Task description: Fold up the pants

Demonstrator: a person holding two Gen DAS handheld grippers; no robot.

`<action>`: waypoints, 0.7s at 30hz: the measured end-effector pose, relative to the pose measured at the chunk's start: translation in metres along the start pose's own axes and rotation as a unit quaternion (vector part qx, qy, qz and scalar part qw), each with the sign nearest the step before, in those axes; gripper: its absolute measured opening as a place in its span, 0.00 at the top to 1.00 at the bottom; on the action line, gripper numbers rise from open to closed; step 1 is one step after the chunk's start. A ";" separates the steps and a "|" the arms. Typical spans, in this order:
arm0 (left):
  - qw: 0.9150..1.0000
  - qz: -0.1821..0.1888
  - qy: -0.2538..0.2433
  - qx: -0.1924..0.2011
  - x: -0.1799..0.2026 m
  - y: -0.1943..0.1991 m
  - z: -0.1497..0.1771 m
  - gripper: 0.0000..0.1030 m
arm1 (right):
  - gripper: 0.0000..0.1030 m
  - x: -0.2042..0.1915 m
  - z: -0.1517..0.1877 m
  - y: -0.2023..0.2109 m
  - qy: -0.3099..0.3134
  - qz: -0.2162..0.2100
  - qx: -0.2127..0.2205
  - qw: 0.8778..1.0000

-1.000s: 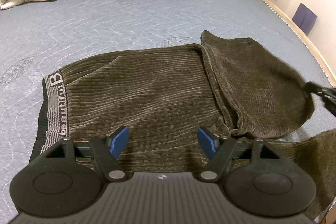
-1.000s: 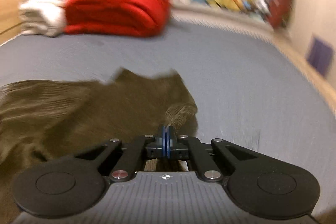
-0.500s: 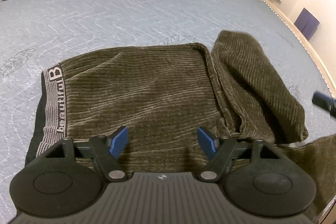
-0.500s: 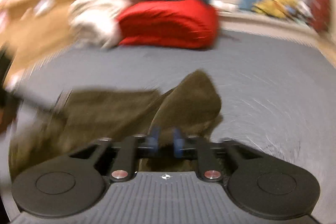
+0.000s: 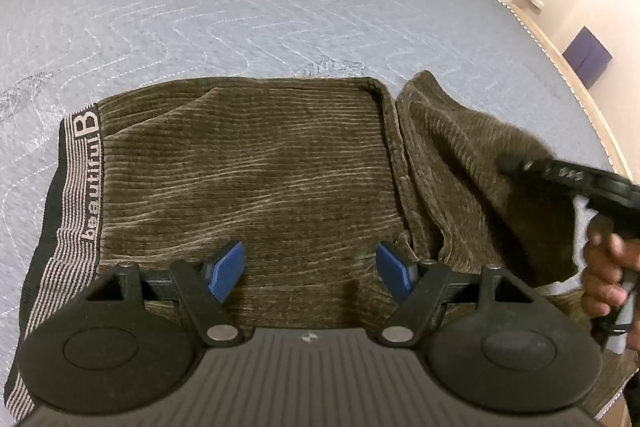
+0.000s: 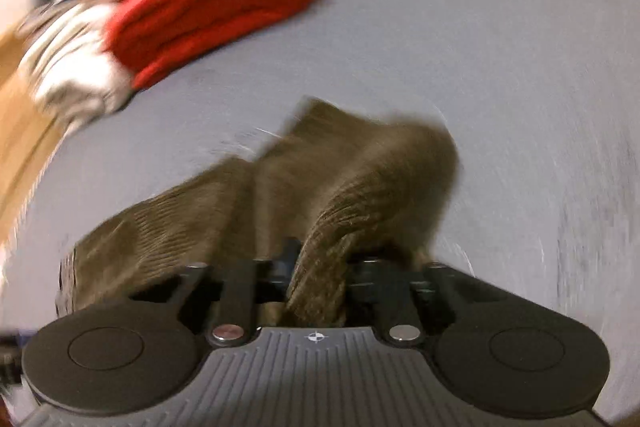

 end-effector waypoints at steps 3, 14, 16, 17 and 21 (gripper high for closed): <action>1.000 -0.014 0.002 0.004 0.000 -0.003 -0.001 0.25 | 0.91 -0.015 -0.018 0.028 0.051 -0.026 0.063 0.996; 0.991 0.028 -0.124 0.046 0.055 -0.023 0.001 0.25 | 0.88 0.206 -0.006 0.103 -0.396 0.228 0.272 0.847; 0.984 0.040 -0.165 0.048 0.069 -0.032 0.007 0.25 | 0.78 0.231 0.006 0.079 -0.359 0.250 0.212 0.874; 0.981 0.047 -0.180 0.046 0.075 -0.038 0.010 0.25 | 0.76 0.243 0.012 0.071 -0.356 0.250 0.189 0.880; 0.967 0.080 -0.240 0.020 0.097 -0.067 0.025 0.25 | 0.57 0.279 0.034 0.042 -0.421 0.169 0.124 0.882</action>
Point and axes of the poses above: each gripper's, at about its wrist camera, not at the fingertips, and y roughly against the way its jaws point, x to its right, z to its underside, the point moved 2 cm from there along -y, roughly the way its jaws point, and after that the axes turned 11 degrees about z, right-handed, at the moved point
